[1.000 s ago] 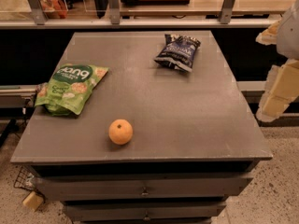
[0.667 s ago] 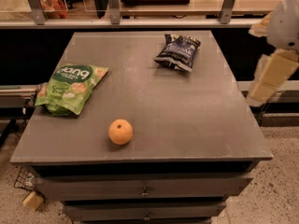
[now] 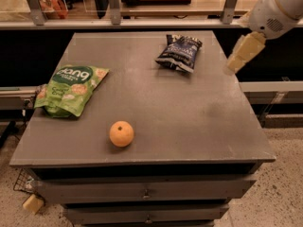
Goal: Pick blue chip bag
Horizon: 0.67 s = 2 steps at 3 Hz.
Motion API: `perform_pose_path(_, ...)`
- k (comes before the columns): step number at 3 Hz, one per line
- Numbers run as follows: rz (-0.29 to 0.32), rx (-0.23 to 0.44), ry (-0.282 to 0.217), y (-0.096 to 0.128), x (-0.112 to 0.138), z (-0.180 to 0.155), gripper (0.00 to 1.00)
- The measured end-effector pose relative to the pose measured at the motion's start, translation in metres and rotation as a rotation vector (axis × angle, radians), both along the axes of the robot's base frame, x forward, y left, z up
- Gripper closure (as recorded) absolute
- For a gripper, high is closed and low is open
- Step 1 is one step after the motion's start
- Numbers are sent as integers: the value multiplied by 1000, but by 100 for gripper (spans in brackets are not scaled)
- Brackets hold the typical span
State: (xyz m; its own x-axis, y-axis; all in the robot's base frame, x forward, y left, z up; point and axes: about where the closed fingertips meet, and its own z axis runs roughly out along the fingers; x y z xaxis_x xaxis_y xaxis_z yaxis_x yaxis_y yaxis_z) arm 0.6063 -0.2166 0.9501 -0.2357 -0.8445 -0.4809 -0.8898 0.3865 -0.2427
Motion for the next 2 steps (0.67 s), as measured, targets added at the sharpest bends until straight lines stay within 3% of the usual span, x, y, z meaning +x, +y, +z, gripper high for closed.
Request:
perform_pose_path(1, -105, 170, 50, 6, 61, -41, 0)
perform_pose_path(2, -163, 265, 107, 17, 88, -69, 0)
